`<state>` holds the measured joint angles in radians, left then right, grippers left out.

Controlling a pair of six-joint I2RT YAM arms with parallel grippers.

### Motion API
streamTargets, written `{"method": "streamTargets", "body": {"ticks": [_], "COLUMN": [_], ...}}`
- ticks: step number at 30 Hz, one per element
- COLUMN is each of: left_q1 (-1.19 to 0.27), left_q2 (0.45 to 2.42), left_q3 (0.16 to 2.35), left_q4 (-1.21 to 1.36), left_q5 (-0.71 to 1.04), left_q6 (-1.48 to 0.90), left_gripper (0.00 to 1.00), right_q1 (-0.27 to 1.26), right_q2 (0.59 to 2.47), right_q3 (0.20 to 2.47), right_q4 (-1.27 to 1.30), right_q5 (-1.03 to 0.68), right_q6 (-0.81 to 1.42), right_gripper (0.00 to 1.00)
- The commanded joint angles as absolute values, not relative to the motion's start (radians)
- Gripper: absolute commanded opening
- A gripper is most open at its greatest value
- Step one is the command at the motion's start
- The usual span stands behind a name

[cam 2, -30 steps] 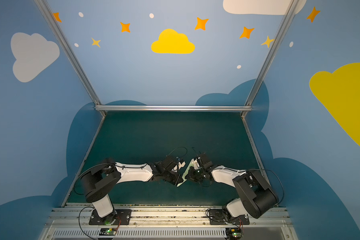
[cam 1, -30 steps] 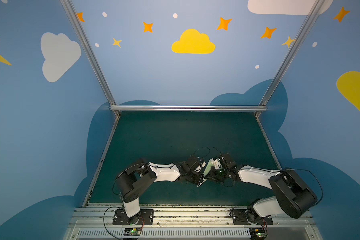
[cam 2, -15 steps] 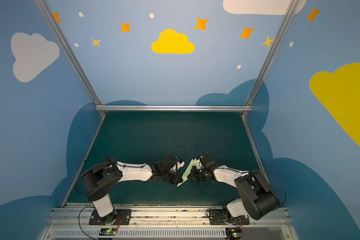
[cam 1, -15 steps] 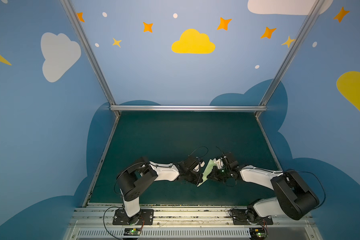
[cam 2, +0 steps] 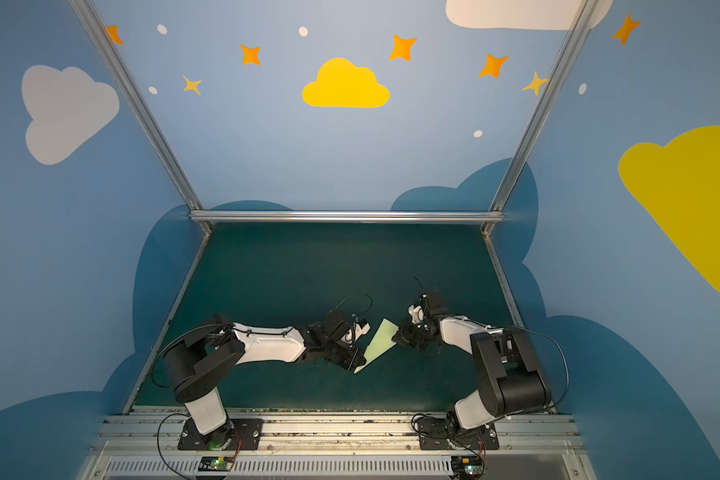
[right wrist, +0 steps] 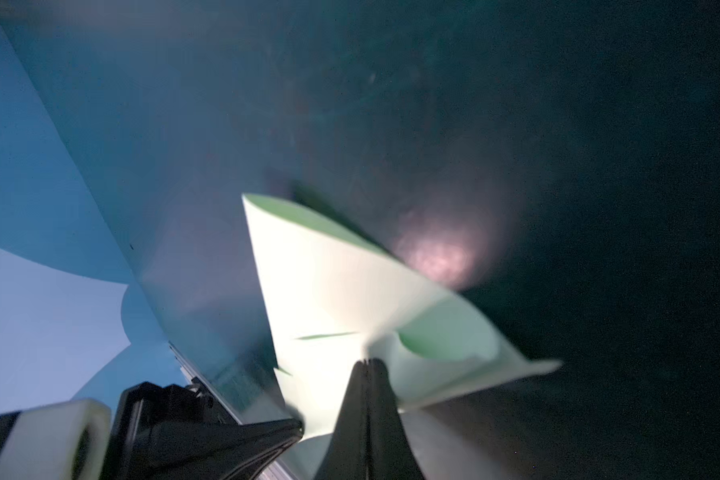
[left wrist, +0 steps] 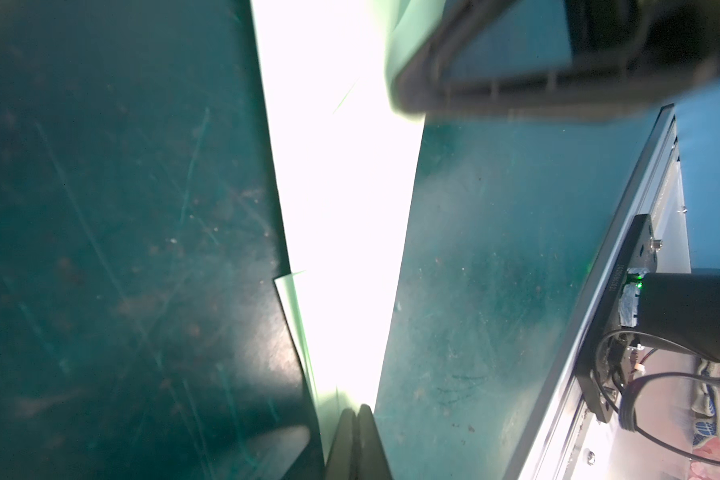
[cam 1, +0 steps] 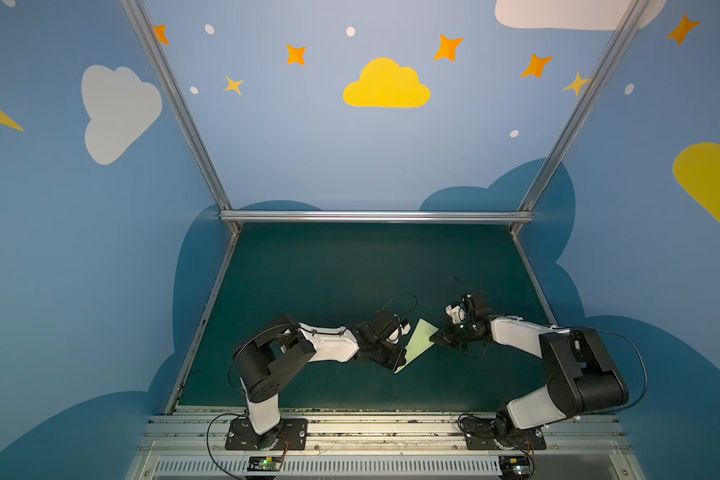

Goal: Fold a paper plane with a square sheet of paper (fold left side to right side)

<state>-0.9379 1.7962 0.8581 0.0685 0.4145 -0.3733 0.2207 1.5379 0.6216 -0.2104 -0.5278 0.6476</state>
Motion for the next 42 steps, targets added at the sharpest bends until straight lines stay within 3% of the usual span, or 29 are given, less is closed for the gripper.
{"method": "streamTargets", "body": {"ticks": [1, 7, 12, 23, 29, 42], "left_q1": [-0.940, -0.940, -0.940, -0.939, -0.934, -0.927], "left_q2": [1.835, 1.839, 1.842, 1.847, 1.855, 1.877], "left_q3": [0.838, 0.847, 0.847, 0.844, 0.845, 0.847], "left_q4": [-0.080, -0.091, -0.094, -0.104, -0.111, -0.106], "left_q5": [0.373, 0.381, 0.384, 0.391, 0.396, 0.422], "left_q6": [-0.348, -0.340, -0.333, -0.321, -0.322, -0.331], "left_gripper": [0.03, 0.03, 0.03, 0.03, 0.03, 0.03], "right_q1": [0.173, 0.194, 0.323, 0.594, 0.582, 0.337], "right_q2": [1.561, 1.308, 1.165, 1.396, 1.457, 1.440], "right_q3": [0.635, 0.643, 0.649, 0.667, 0.620, 0.512], "right_q4": [-0.334, -0.381, -0.430, -0.261, -0.248, -0.306], "right_q5": [-0.414, -0.422, -0.388, -0.296, -0.233, -0.192], "right_q6": [0.653, 0.673, 0.693, 0.803, 0.811, 0.773], "right_gripper": [0.00, 0.00, 0.00, 0.00, 0.00, 0.00]}}
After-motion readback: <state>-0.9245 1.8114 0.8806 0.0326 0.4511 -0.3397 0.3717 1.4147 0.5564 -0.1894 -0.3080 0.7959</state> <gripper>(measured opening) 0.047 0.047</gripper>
